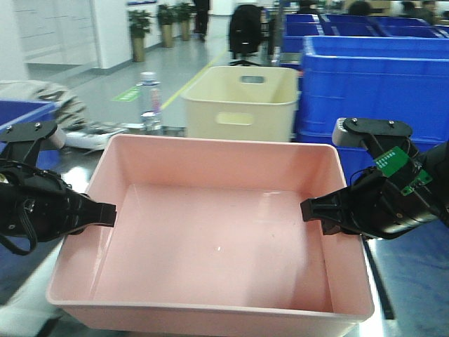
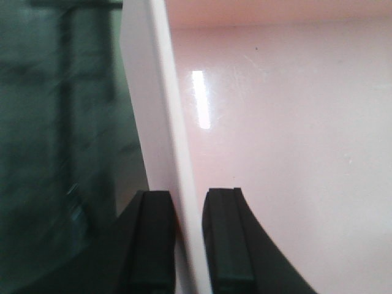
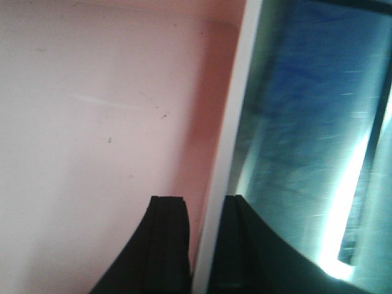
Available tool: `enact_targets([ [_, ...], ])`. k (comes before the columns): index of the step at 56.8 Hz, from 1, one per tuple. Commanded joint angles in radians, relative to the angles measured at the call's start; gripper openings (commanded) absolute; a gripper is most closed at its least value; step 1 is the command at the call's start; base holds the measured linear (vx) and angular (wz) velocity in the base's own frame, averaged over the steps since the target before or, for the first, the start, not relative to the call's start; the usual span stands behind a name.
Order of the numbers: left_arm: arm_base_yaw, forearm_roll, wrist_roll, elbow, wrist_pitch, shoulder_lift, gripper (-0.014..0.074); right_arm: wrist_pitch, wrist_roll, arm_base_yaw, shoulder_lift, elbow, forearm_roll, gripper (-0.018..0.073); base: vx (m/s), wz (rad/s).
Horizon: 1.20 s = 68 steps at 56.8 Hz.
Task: Grab pink bin and stack on right shelf
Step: 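Hold the pink bin with both grippers while the base drives to the table, then lower the held pink bin onto the table in front of the crates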
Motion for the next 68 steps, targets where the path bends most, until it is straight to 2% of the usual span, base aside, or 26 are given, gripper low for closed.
enact_targets([
  [1, -0.003, -0.046, 0.021, -0.033, -0.046, -0.043, -0.0001, -0.083, -0.029, -0.008, -0.040, -0.032, -0.008, -0.0008, 0.26, -0.58],
  [20, -0.003, -0.046, 0.021, -0.032, -0.046, -0.014, -0.0001, -0.083, -0.029, -0.008, -0.040, -0.032, -0.008, -0.0008, 0.18, -0.35],
  [68, -0.003, -0.046, 0.021, -0.030, -0.046, 0.008, -0.0001, -0.085, -0.029, -0.008, -0.040, -0.032, 0.004, -0.0008, 0.03, -0.05],
])
